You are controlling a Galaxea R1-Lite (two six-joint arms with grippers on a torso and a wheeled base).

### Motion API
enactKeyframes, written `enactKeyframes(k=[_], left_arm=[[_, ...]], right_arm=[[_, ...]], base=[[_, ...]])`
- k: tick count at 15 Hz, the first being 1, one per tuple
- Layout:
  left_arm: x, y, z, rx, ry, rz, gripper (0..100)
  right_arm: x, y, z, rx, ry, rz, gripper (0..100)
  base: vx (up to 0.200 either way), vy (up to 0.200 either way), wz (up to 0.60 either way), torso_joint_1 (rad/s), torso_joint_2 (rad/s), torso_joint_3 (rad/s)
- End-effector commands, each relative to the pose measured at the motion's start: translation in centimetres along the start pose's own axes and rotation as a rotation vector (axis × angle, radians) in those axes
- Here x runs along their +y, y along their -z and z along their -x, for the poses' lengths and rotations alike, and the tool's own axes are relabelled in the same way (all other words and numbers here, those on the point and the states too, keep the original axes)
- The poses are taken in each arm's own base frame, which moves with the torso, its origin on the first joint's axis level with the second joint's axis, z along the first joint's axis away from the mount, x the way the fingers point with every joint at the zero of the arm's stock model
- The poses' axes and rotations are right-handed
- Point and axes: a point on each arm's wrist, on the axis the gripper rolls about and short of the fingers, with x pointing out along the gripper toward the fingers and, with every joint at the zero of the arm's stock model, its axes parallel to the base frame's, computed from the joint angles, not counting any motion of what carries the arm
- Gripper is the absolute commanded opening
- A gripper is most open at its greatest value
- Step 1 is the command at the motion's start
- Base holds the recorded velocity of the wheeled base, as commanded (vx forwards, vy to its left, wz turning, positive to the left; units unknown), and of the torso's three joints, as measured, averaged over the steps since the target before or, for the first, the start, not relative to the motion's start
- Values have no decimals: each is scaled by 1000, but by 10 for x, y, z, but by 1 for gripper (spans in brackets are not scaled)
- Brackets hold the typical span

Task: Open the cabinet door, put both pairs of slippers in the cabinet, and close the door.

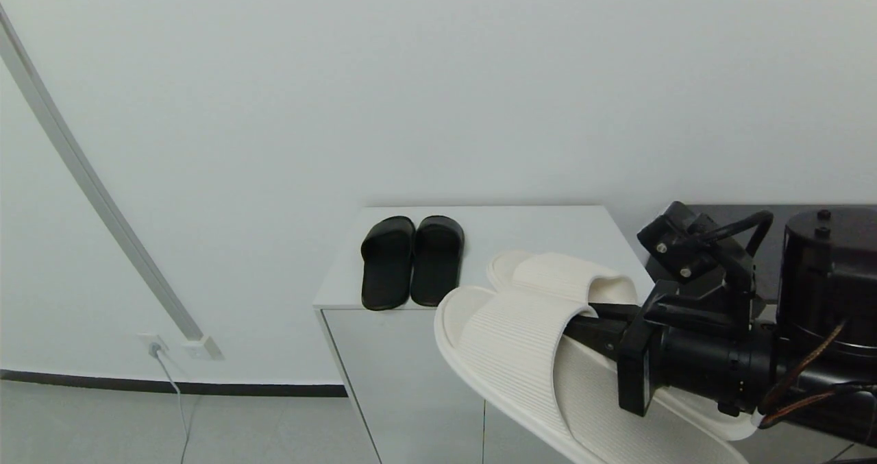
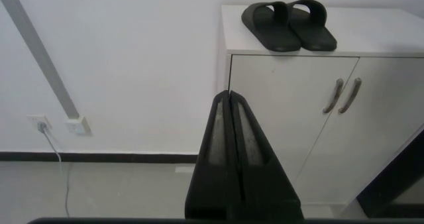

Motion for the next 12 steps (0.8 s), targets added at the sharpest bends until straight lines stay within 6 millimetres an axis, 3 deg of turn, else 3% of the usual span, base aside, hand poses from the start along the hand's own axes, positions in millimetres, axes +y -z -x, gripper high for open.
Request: enactKeyframes(k=[1, 4, 5, 8, 12], left_arm=[[0, 0, 0, 0, 0, 1, 0], [0, 0, 0, 3, 2, 1, 0], [0, 0, 0, 1, 2, 1, 100], [0, 0, 0, 0, 0, 2, 100], [0, 0, 0, 0, 0, 2, 100]], right_arm=[[0, 4, -2, 17, -2, 6, 0], [0, 5, -2, 19, -4, 8, 0], [0, 5, -2, 20, -4, 8, 0], [1, 6, -2, 22, -4, 9, 0], [1, 9, 0, 29, -7, 35, 0]], base=[[0, 0, 0, 0, 0, 0], [0, 0, 0, 0, 0, 0], [0, 0, 0, 0, 0, 0], [0, 0, 0, -22, 30, 19], [0, 0, 0, -138, 333, 179]])
